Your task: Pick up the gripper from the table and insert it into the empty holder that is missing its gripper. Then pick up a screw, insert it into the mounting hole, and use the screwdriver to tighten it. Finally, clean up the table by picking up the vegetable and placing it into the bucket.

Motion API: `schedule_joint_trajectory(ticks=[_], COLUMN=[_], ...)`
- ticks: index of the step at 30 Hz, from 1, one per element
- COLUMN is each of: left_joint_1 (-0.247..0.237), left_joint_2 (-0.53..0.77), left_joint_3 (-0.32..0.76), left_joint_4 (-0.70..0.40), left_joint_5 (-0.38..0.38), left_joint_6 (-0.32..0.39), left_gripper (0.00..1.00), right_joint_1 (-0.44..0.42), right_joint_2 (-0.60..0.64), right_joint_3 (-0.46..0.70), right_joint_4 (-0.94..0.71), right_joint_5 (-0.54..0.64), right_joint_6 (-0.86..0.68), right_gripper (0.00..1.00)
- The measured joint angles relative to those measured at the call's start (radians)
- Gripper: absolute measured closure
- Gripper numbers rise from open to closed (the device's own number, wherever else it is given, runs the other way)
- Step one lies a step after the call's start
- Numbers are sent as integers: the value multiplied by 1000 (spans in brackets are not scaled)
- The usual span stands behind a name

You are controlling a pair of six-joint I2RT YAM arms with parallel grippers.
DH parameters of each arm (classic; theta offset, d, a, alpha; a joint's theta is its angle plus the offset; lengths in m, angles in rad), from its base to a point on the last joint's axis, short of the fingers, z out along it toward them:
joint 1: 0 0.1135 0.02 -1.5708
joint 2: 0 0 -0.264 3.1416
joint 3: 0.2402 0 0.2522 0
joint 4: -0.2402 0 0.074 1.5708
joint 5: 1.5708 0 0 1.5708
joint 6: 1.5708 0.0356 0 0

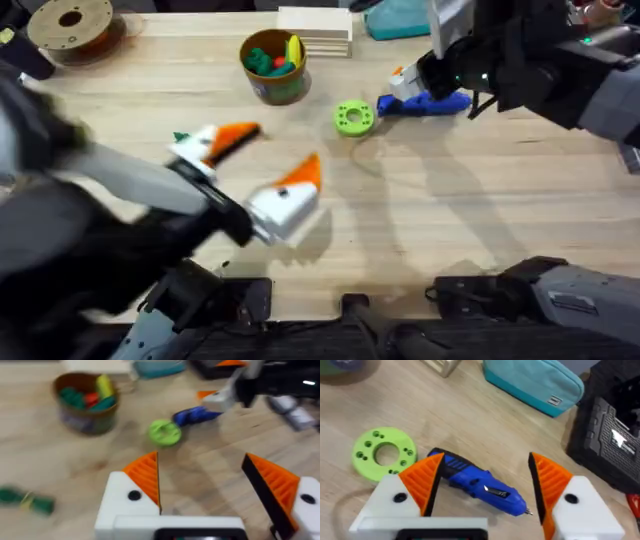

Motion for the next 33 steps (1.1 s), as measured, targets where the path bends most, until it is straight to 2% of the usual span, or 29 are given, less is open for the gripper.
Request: schedule_joint_trajectory(ticks=[5,8,10,13,16,18,20,24,28,33], left_joint_1=[0,0,0,0,0,15,61,229,375,532], left_joint_2=[262,439,559,697,781,815,839,882,929,1015], left_joint_3=[331,472,549,642,690,697,697,697,697,674], left_joint_4=[-380,-562,-596,-603,-627,-645,-692,-734,-731,-682], left_joint_5=[-223,-311,-337,-335,-338,-351,-371,-407,-433,-431], left_joint_6=[-93,-129,-143,-153,-162,-204,-276,-401,-446,-466], left_gripper=[14,14,14,14,14,14,14,14,14,13], right_joint_1=[31,42,44,46,46,46,46,46,46,46], right_joint_2=[0,0,0,0,0,0,0,0,0,0], right_joint_3=[0,0,0,0,0,0,0,0,0,0], right_joint_4=[0,0,0,0,0,0,0,-1,-1,-2], right_joint_5=[0,0,-1,-1,-1,-1,-1,-1,-1,-1], right_joint_6=[6,9,10,9,9,10,10,10,9,10], right_gripper=[33,33,34,34,33,33,33,33,33,33])
